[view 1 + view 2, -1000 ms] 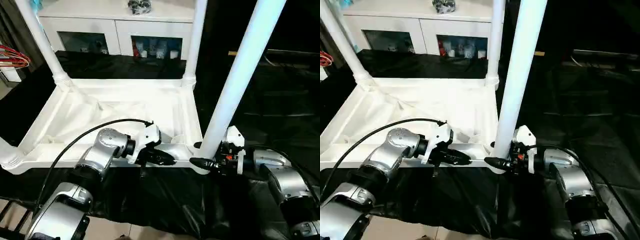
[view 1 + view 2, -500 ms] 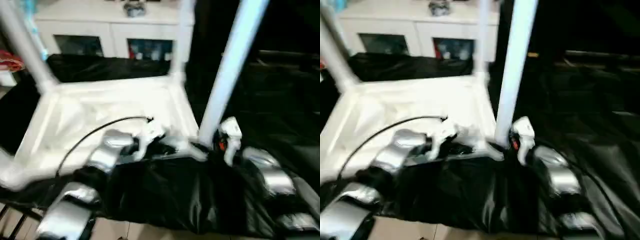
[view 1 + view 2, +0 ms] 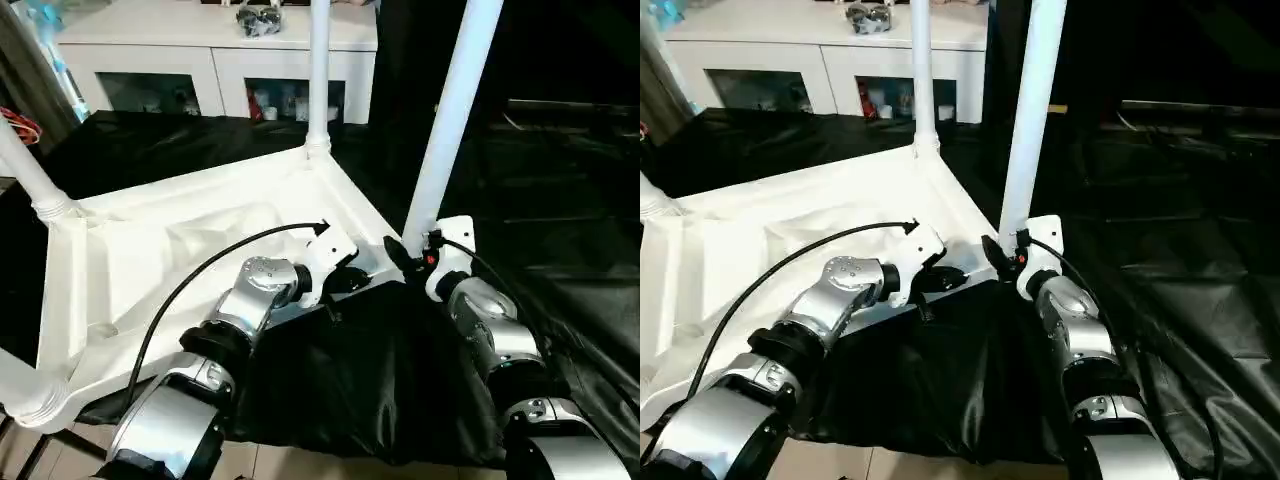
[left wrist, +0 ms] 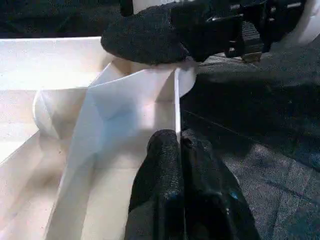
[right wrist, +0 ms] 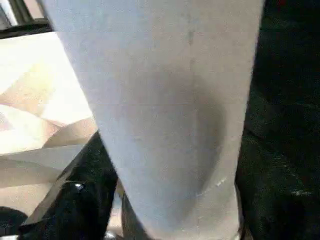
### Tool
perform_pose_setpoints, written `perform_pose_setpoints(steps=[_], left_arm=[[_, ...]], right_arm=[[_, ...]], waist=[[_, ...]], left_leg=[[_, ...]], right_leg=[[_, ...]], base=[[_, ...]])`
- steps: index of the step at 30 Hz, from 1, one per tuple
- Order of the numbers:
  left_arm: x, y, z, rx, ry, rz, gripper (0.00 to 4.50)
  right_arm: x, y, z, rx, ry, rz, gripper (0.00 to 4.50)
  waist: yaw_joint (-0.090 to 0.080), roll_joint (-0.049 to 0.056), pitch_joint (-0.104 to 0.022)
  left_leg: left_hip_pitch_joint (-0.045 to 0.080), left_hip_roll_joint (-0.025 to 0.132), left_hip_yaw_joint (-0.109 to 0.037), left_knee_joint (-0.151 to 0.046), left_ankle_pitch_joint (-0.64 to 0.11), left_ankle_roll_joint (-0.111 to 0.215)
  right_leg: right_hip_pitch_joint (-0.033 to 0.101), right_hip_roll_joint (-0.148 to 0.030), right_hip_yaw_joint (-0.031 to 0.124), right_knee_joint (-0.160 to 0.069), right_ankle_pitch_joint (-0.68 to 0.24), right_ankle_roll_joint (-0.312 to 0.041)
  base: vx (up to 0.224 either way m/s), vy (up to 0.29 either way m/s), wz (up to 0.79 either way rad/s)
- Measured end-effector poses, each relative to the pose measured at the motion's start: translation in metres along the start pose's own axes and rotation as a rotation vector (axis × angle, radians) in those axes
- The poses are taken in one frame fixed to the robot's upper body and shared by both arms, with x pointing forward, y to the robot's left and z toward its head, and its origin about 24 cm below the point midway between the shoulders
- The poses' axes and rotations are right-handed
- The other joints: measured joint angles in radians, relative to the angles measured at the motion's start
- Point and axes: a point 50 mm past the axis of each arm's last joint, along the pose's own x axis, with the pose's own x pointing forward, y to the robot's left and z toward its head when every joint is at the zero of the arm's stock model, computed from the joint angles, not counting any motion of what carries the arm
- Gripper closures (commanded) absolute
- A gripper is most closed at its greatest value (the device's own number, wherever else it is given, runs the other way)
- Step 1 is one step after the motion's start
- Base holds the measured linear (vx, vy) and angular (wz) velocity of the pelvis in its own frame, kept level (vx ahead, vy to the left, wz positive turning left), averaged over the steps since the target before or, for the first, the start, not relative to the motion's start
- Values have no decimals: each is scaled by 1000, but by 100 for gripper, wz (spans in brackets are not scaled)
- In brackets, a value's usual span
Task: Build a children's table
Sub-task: Rotate leg to tighten
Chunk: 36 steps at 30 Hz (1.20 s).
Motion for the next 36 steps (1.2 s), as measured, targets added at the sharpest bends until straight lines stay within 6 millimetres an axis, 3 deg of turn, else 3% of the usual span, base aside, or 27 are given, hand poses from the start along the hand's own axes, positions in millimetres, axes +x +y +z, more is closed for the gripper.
perform_pose_setpoints(steps=[3, 8, 11, 15, 25, 26, 36], left_arm=[[-3, 0, -1, 9, -4, -18, 450], [-14, -4, -5, 27, -36, -140, 450], [-20, -5, -5, 43, -38, -201, 450], [-30, -6, -9, 55, -32, -267, 450], [-47, -3, -17, 60, -2, -359, 450], [-47, -4, -17, 61, -2, -368, 450], [-53, -5, -20, 48, 8, -408, 450]], right_arm=[[-4, -2, 0, -25, 7, 51, 53], [-27, -12, -1, -174, 57, 275, 50], [-36, -14, -2, -201, 70, 355, 50], [-51, -18, 0, -232, 110, 488, 50], [-64, -14, 1, -228, 189, 703, 131], [-66, -14, 2, -232, 195, 715, 156], [-71, -8, 0, -227, 215, 774, 183]], waist=[[-1, 0, 0], [8, 1, -1], [23, 2, 0], [29, 2, 0], [31, 1, 1], [33, 1, 1], [48, 1, 1]], left_leg=[[0, 0, 0, 0, 0, 0], [-1, 2, 0, -1, 0, 0], [-5, 2, 1, -3, 1, 3], [-6, 3, 2, -2, 3, 6], [-6, 3, 2, 0, 0, 1], [-6, 3, 2, 0, 0, 1], [-6, 3, 2, 0, 0, 1]], right_leg=[[0, 0, 0, 0, 1, -2], [-1, 0, -2, 0, 1, -1], [-5, 1, -2, 1, 0, 0], [-6, 1, -3, 0, 0, 0], [-5, 1, -2, 2, 0, -1], [-5, 1, -2, 2, 0, 0], [-5, 1, -2, 1, 0, 0]], base=[[0, 0, 0], [0, 0, 0], [0, 0, 0], [0, 0, 0], [0, 0, 0], [0, 0, 0], [0, 0, 0]])
